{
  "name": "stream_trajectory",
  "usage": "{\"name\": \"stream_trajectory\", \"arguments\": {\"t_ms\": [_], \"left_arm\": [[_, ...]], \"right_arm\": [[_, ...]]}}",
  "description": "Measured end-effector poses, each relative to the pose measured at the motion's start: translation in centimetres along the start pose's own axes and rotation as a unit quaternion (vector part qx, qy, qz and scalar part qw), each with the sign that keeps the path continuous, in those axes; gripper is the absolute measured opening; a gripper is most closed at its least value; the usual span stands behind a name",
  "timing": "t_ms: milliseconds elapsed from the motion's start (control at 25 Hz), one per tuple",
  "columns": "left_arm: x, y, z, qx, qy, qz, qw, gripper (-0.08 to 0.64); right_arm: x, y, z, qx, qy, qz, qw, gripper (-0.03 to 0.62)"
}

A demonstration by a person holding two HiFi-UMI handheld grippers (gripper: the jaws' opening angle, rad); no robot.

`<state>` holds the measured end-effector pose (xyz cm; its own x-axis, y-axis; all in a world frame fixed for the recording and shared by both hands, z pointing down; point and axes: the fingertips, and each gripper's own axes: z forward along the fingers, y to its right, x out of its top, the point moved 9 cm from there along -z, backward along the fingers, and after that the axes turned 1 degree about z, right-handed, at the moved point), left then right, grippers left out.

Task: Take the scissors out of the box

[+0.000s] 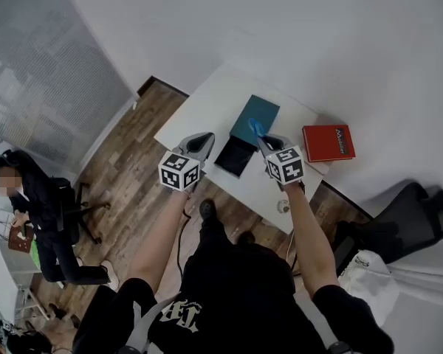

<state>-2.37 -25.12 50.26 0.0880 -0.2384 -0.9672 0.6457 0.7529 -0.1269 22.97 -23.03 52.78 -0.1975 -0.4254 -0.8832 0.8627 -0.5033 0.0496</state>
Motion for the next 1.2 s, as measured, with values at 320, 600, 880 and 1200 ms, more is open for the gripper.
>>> {"name": "stream_trajectory", "arguments": {"t_ms": [320,600,880,1200], "left_arm": [[1.0,2.7,1.9,-0.018,0.004,0.014,0.9997,0.002],[2.6,4.7,4.2,-0.043,0.013,0.019,0.9988,0.002],[4.5,6.5,5.7,-0.064,0.031,0.025,0.9972,0.002],[5.0,7.5,6.0,-0.075,0.035,0.03,0.9961,0.002]], "right_arm": [[1.1,1.4,-3.6,-0.022,0.034,0.004,0.999,0.038],[1.1,3.1,-6.5,-0.042,0.053,0.015,0.998,0.038],[1.5,4.3,-9.1,-0.058,0.075,0.03,0.995,0.038],[1.5,4.6,-11.0,-0.076,0.088,0.038,0.993,0.038]]}}
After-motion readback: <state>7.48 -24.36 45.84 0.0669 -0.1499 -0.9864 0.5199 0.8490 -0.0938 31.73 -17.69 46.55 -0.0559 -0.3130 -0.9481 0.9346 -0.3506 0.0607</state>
